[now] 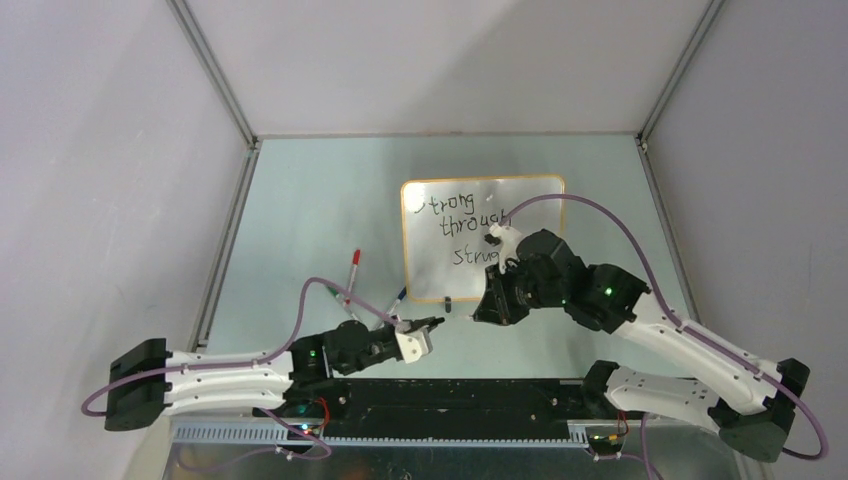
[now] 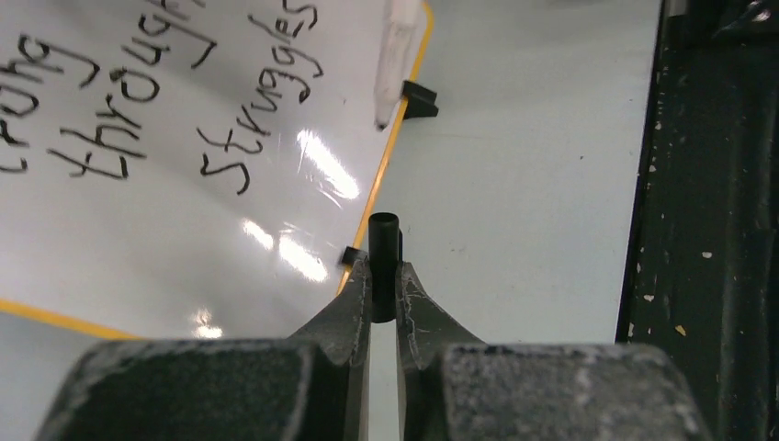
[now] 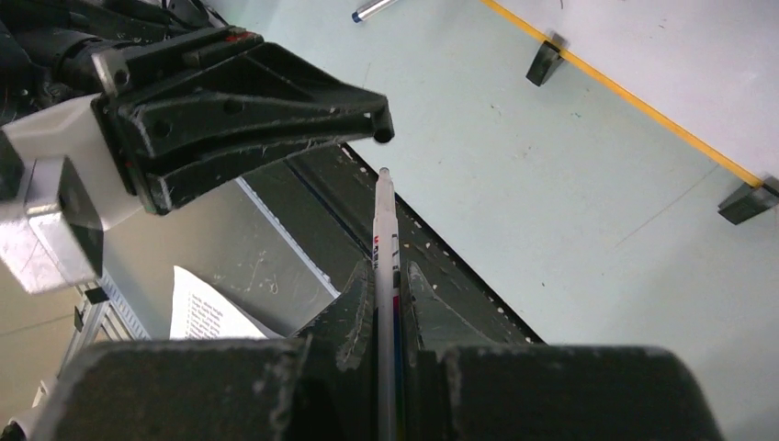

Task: Write a sentence on the whiteboard
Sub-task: Insert the whiteboard marker without the cap into the pen cap.

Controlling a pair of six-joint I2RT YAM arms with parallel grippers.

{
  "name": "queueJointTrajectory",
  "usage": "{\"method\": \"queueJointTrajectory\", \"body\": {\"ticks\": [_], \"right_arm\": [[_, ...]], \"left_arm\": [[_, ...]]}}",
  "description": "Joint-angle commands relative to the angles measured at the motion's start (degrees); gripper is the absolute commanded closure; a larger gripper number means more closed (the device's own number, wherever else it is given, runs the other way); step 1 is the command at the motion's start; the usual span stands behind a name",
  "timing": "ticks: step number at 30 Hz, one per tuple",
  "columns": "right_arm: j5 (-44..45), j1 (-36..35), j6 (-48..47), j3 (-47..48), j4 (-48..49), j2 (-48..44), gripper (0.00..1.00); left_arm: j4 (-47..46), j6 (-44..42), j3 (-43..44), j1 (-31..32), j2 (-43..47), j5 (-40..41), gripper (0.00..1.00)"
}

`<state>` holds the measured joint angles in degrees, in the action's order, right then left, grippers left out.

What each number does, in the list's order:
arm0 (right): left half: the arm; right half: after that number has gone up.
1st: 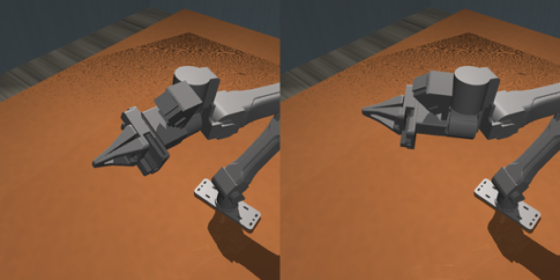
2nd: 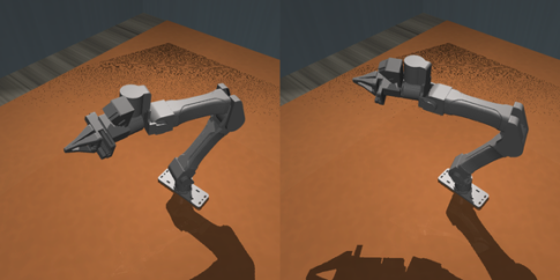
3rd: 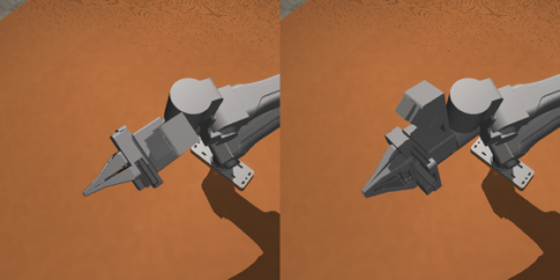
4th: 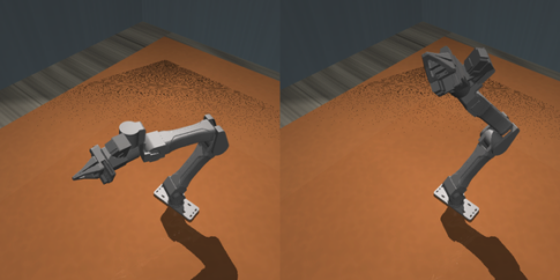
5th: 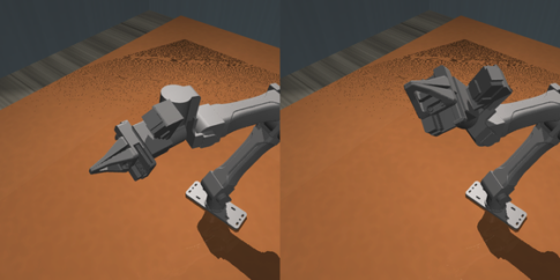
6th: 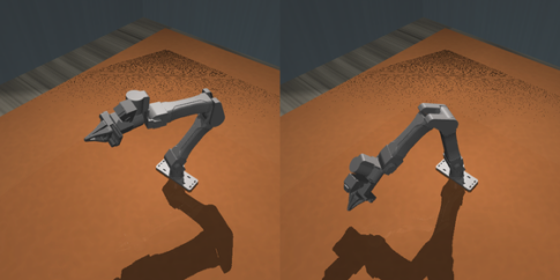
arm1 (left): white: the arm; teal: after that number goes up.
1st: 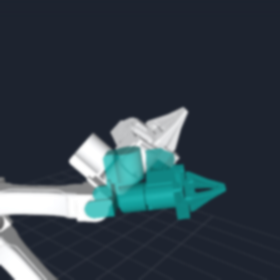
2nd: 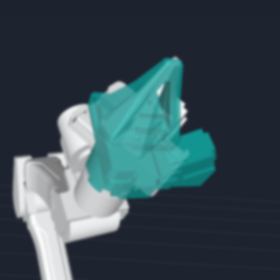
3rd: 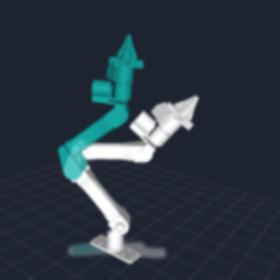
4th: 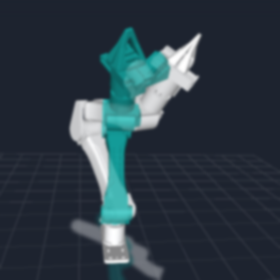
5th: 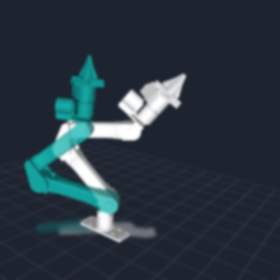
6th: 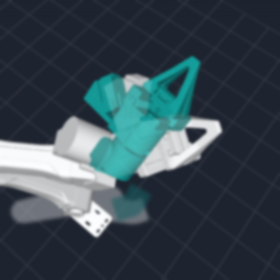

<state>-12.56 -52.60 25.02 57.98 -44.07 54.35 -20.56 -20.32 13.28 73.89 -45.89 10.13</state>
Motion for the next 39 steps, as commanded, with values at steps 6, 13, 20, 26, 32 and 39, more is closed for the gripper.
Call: {"method": "queueJointTrajectory", "body": {"ticks": [6,13,20,26,32,39], "right_arm": [[1.61,-2.21,0.93,0.27,5.28,3.99,1.0],[0.19,-2.74,0.91,0.29,6.48,5.57,1.0],[0.16,-4.05,0.92,0.29,5.14,5.91,1.0],[0.68,-4.71,0.91,0.25,3.89,5.54,1.0],[1.03,-5.06,0.91,0.26,4.27,6.56,1.0],[1.11,-5.02,0.85,0.23,5.11,7.23,1.0]], "left_arm": [[-14.2,-11.19,-6.59,0.29,1.66,-6.35,1.0],[-14.47,-10.9,-6.6,0.23,0.73,-5.86,1.0],[-14.95,-10.74,-6.9,0.26,1.24,-5.04,1.0],[-14.95,-10.62,-7.02,0.29,1.36,-4.76,1.0],[-14.97,-10.52,-7.12,0.28,1.67,-4.65,1.0],[-15.35,-10.44,-7.4,0.25,2.22,-4.98,1.0]]}}
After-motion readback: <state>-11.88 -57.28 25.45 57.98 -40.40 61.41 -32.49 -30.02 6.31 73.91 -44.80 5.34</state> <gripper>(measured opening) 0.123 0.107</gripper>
